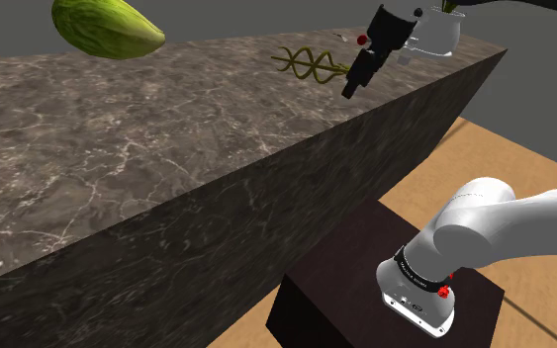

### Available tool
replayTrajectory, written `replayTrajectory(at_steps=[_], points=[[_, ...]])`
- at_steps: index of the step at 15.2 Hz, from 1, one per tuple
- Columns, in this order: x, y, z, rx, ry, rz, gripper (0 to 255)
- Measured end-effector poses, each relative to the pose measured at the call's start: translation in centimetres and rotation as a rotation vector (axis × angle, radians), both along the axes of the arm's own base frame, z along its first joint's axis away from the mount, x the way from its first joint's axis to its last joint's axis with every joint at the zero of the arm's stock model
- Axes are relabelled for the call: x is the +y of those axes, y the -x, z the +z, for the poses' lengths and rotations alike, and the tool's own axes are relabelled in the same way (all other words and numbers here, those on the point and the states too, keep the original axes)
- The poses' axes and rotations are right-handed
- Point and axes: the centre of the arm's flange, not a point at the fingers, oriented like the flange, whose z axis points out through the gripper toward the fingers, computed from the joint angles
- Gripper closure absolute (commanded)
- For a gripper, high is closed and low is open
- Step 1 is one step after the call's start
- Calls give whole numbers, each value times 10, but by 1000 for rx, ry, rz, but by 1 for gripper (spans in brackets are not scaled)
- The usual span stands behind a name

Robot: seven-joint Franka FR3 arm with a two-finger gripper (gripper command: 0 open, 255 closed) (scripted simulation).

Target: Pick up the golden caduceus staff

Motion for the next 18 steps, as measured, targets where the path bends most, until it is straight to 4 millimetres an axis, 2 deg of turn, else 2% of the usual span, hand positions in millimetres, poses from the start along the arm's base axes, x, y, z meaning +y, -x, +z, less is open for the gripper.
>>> replayTrajectory(at_steps=[2, 5, 9, 16, 18], points=[[-4, -5, 1, 4, 4, 14, 0], [-29, -27, 6, 26, 25, 93, 0], [-60, -69, 13, 60, 60, 218, 0], [-108, -157, 21, 121, 121, 440, 0], [-114, -175, 20, 134, 133, 485, 0]])
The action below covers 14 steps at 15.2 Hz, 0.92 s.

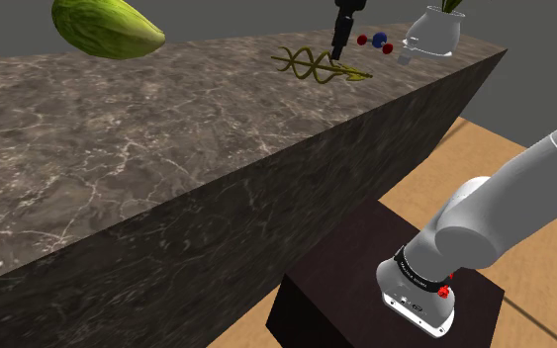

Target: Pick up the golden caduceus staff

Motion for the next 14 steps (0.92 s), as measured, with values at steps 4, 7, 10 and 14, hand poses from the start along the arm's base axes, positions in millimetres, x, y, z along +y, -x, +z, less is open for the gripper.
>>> replayTrajectory(at_steps=[4, 7, 10, 14], points=[[-1, -2, -17, 4, 4, 16, 0], [-2, -4, -31, 4, 5, 17, 0], [-1, -5, -36, 4, 5, 17, 255], [-1, -5, -36, 3, 4, 18, 255]])
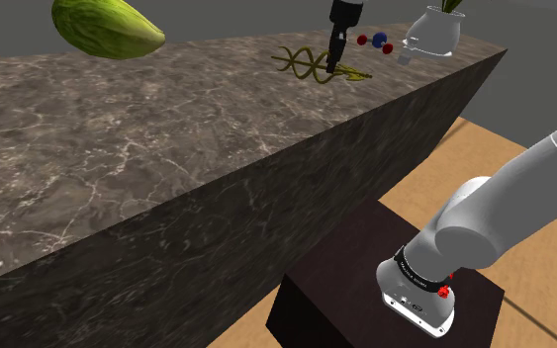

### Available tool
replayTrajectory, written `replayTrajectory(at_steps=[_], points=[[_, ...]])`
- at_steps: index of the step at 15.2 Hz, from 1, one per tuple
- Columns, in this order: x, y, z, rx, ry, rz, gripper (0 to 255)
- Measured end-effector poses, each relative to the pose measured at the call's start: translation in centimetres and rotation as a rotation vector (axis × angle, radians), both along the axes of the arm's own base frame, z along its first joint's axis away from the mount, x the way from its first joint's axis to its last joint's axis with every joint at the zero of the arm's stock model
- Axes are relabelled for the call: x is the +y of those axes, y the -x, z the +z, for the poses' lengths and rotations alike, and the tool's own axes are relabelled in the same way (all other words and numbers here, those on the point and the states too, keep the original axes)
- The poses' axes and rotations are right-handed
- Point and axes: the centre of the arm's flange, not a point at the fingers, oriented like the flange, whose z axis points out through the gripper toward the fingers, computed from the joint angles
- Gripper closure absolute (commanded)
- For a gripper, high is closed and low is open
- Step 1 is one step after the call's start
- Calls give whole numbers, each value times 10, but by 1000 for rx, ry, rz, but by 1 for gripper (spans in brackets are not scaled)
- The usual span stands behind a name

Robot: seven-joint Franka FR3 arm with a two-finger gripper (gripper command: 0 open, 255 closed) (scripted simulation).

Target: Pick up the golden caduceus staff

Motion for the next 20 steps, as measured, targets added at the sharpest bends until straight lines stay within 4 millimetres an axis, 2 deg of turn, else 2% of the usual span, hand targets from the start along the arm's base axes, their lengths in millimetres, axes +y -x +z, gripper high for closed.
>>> replayTrajectory(at_steps=[6, 20], points=[[0, 1, 6, 1, 0, 0, 255], [0, 0, 77, 1, 0, 0, 255]])
